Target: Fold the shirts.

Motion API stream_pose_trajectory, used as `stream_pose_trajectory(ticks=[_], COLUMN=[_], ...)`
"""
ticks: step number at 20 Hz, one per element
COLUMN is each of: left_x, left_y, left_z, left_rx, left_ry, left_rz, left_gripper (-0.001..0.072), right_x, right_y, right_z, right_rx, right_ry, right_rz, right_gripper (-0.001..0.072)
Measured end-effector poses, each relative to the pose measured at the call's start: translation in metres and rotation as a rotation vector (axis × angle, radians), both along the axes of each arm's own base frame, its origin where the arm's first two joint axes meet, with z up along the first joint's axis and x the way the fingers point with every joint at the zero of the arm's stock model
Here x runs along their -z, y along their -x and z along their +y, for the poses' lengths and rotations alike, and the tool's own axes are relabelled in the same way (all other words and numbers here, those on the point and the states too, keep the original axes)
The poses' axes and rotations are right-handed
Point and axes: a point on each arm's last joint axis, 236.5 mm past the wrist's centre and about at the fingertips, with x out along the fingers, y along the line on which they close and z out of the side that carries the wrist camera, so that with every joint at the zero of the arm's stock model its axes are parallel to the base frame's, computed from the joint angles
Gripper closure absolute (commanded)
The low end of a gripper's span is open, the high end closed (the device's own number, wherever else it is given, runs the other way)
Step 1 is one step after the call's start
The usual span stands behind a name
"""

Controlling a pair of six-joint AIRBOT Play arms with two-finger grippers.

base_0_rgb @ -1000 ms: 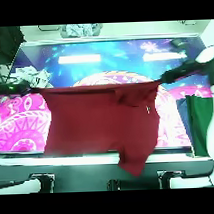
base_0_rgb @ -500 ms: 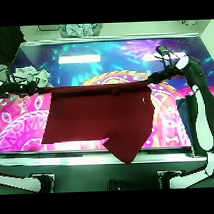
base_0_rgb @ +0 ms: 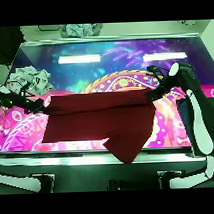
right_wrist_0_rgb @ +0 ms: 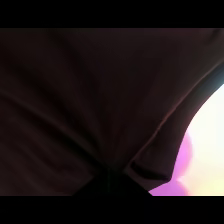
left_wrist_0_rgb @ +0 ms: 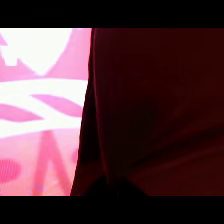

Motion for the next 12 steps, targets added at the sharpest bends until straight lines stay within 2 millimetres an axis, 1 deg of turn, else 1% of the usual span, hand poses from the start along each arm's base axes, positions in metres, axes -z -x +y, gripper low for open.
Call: stream_pose_trajectory(ticks=[3, 5, 6, 7, 8, 9, 11, 12], left_x=[0.004, 0.007, 0.009, 0.009, 0.009, 0.008, 0.001, -0.005], left_y=[0.007, 0.006, 0.006, 0.005, 0.004, 0.003, -0.001, -0.003], left_z=[0.002, 0.004, 0.005, 0.006, 0.006, 0.007, 0.009, 0.011], left_rx=[0.009, 0.004, 0.002, 0.003, 0.001, 0.001, -0.001, -0.006], left_ry=[-0.007, -0.017, -0.021, -0.023, -0.025, -0.028, -0.031, -0.033], left_rz=[0.027, 0.021, 0.022, 0.021, 0.016, 0.014, 0.001, -0.008], left_gripper=[0.0678, 0.0677, 0.0672, 0.0599, 0.0387, 0.0280, 0.0279, 0.0279], right_x=[0.013, 0.025, 0.031, 0.035, 0.038, 0.037, 0.026, 0.014], right_y=[0.014, 0.024, 0.029, 0.032, 0.033, 0.032, 0.024, 0.018], right_z=[0.000, 0.004, 0.005, 0.007, 0.009, 0.010, 0.010, 0.006], right_rx=[0.024, 0.047, 0.059, 0.070, 0.081, 0.087, 0.095, 0.102], right_ry=[0.004, -0.010, -0.017, -0.023, -0.030, -0.035, -0.041, -0.042], right_rz=[0.059, 0.096, 0.113, 0.124, 0.126, 0.120, 0.072, 0.038], right_gripper=[0.0675, 0.0673, 0.0656, 0.0503, 0.0323, 0.0279, 0.0200, 0.0197])
